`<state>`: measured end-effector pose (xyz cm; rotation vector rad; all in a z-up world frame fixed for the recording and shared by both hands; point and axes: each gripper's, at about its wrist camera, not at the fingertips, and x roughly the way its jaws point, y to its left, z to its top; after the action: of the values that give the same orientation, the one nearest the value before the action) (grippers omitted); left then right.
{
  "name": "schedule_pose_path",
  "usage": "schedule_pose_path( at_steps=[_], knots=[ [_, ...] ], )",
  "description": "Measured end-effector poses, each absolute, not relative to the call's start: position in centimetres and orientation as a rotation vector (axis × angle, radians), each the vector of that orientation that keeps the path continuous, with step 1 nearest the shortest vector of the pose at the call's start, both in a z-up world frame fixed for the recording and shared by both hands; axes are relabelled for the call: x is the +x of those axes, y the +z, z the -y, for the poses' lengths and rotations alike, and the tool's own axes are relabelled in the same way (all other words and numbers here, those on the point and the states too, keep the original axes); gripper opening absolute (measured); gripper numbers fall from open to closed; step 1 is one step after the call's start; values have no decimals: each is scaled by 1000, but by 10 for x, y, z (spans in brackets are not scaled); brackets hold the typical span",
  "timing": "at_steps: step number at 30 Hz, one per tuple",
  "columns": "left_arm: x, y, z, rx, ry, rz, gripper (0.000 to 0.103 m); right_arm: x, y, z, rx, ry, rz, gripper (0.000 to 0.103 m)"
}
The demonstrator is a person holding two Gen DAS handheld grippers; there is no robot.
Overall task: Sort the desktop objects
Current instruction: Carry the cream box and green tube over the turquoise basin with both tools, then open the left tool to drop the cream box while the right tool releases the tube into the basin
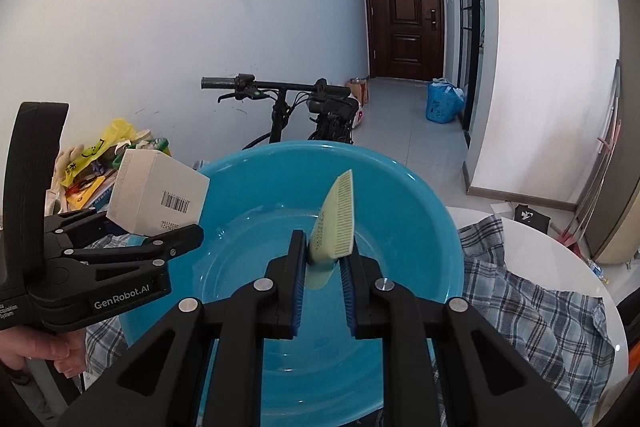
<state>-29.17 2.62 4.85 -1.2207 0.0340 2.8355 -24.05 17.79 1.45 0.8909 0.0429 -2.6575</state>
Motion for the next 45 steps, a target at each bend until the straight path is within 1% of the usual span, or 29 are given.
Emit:
schedule_pose_path(
  at_steps=[6,10,14,28,33,39,42,45],
  knots=[
    [-302,30,-27,-1317,2778,-47,58,-250,3,-180,941,-2658,-36,15],
    [-308,17,-34,-1392,2724,-116,58,-253,0,-179,963,-2644,-46,15],
    [-312,5,-39,-1446,2692,-134,58,-253,-3,-173,978,-2621,-66,15],
    [-316,-2,-32,-1480,2700,-96,58,-254,-6,-170,994,-2618,-94,15],
    [-319,-4,-30,-1495,2712,-82,58,-256,-11,-167,1004,-2646,-151,15],
    [-321,-5,-29,-1517,2701,-64,58,-260,-16,-167,1029,-2638,-144,15],
    [-321,-5,-27,-1519,2701,-48,61,-259,-15,-167,1028,-2634,-145,15],
    [-320,-2,-28,-1496,2725,-61,76,-259,-15,-167,1028,-2634,-145,15]
  ],
)
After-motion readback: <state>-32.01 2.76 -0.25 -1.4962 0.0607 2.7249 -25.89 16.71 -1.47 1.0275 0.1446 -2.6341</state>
